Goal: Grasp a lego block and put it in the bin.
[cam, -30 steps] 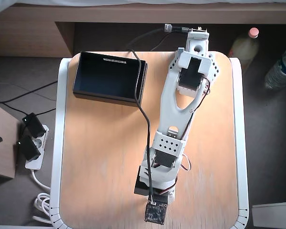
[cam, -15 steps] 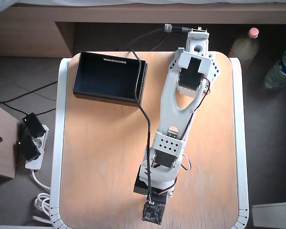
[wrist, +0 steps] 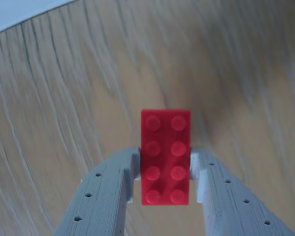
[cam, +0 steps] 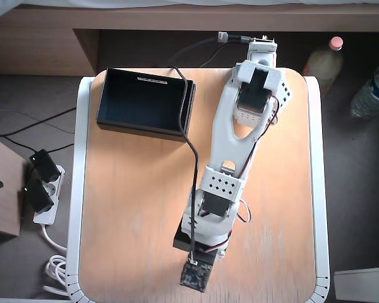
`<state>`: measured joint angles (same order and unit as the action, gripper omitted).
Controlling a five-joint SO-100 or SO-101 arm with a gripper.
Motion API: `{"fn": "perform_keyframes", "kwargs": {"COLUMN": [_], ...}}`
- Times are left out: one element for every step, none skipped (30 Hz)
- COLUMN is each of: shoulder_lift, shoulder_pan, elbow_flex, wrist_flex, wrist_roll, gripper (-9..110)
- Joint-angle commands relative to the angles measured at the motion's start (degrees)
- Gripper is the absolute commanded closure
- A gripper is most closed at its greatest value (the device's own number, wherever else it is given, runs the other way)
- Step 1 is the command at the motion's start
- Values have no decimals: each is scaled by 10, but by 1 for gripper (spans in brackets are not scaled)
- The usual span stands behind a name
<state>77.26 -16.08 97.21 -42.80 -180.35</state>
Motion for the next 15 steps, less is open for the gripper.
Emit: {"fn": "perform_keyframes", "kwargs": {"shoulder_lift": [134, 149, 163, 178, 192, 207, 221, 236, 249, 260, 272, 282, 291, 301, 308], "shoulder_pan": [-23, -27, -33, -40, -48, -57, -67, -77, -89, -102, -116, -131, -148, -165, -185], "elbow_flex": [-76, -76, -76, -76, -76, -76, -76, -76, -76, -76, -76, -77, -77, -77, -77], "wrist_flex": [-63, -81, -98, -118, -135, -154, -169, -184, -195, -206, -216, -227, -236, -244, -253], "wrist_roll": [9, 12, 13, 15, 17, 18, 19, 19, 19, 19, 18, 18, 20, 20, 19], "gripper": [101, 101, 101, 101, 101, 101, 101, 101, 101, 101, 101, 101, 101, 101, 101]}}
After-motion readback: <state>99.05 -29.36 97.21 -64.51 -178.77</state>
